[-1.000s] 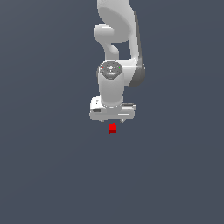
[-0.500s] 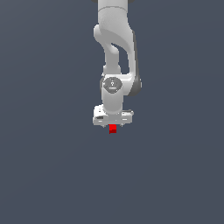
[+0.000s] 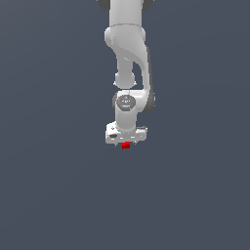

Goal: Lift up the red cube by 0.2 meters.

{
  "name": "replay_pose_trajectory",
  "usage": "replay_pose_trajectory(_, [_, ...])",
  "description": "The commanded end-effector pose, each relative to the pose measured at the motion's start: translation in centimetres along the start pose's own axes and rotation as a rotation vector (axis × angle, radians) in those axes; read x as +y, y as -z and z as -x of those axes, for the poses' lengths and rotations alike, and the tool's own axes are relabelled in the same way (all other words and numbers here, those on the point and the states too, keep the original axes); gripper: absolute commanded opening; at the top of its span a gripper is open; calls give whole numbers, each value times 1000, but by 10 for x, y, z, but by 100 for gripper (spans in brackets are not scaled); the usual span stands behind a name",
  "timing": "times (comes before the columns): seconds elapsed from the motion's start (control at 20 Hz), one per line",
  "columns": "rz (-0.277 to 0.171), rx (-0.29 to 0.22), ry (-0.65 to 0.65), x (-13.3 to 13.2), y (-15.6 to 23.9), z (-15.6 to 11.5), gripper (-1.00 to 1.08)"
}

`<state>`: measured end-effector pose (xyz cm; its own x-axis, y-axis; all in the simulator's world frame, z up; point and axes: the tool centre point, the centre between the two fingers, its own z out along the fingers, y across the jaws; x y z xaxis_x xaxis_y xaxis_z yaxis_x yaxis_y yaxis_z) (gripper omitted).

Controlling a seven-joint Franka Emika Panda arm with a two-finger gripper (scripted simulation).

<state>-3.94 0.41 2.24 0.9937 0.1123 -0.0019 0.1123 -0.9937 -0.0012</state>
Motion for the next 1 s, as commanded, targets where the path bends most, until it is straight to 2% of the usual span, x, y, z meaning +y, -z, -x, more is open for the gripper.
replay_pose_trajectory(0.0, [1, 2, 2, 0, -3, -1, 100])
replay_pose_trajectory(0.05, [1, 2, 2, 0, -2, -1, 100])
replay_pose_trajectory(0.1, [1, 2, 2, 0, -2, -1, -100])
replay_pose_trajectory(0.65, [1, 1, 2, 0, -2, 0, -100])
replay_pose_trajectory(0.95, [1, 1, 2, 0, 11, 0, -100])
